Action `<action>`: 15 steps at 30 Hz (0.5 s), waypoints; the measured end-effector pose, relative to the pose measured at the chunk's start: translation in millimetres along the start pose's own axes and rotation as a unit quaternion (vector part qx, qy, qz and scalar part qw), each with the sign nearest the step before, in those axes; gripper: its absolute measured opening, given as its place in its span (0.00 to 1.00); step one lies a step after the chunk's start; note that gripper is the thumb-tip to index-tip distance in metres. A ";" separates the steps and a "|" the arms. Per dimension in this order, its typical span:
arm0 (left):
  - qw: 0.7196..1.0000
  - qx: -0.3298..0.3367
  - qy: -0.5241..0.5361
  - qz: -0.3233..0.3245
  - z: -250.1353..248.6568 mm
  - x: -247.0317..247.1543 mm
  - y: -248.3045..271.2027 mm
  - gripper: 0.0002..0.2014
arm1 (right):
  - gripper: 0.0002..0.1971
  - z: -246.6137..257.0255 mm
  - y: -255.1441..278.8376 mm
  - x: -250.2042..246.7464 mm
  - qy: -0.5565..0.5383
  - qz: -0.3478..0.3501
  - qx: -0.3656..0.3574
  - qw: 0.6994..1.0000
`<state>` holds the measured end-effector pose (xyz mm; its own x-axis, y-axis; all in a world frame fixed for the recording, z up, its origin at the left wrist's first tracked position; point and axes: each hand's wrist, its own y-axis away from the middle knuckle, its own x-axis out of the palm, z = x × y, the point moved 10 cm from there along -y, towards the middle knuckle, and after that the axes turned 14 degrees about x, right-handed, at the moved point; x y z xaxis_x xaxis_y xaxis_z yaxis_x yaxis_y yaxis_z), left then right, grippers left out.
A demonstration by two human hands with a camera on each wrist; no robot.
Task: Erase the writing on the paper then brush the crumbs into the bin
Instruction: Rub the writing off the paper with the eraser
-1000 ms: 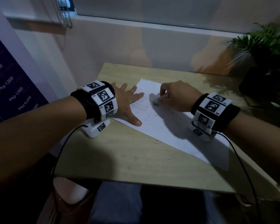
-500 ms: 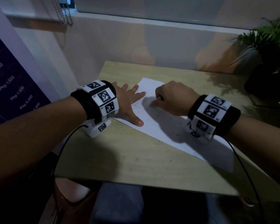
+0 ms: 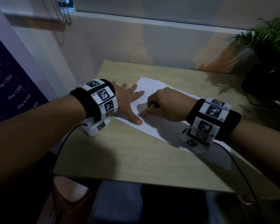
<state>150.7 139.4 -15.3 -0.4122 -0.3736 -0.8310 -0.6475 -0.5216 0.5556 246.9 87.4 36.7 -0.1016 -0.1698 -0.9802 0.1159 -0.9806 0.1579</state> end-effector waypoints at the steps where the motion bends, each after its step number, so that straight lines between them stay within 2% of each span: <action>1: 1.000 0.000 0.000 0.000 -0.1 -0.2 0.1 0.65 | 0.27 -6.7 -4.2 -2.5 -0.008 0.007 0.006 1.000; 5: 1.000 0.005 -0.006 -0.008 -1.1 0.4 0.2 0.67 | 0.23 -49.0 -26.2 -21.2 0.026 -0.052 0.107 0.993; 8: 1.000 0.007 -0.002 -0.008 0.2 1.9 -0.9 0.69 | 0.21 -30.1 -20.0 -14.3 0.065 -0.062 0.073 0.993; 12: 1.000 0.006 0.004 -0.003 2.1 2.8 -2.3 0.70 | 0.23 -8.0 -4.1 -3.2 -0.013 0.022 -0.010 1.000; 15: 1.000 0.008 -0.005 -0.013 -0.3 0.6 -0.3 0.69 | 0.23 -38.6 -20.4 -11.3 -0.022 0.014 0.041 0.999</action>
<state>150.9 139.0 -16.0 -0.4017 -0.3518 -0.8455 -0.6683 -0.5186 0.5333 283.8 113.1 40.0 -0.1433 -0.2006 -0.9691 0.0393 -0.9796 0.1970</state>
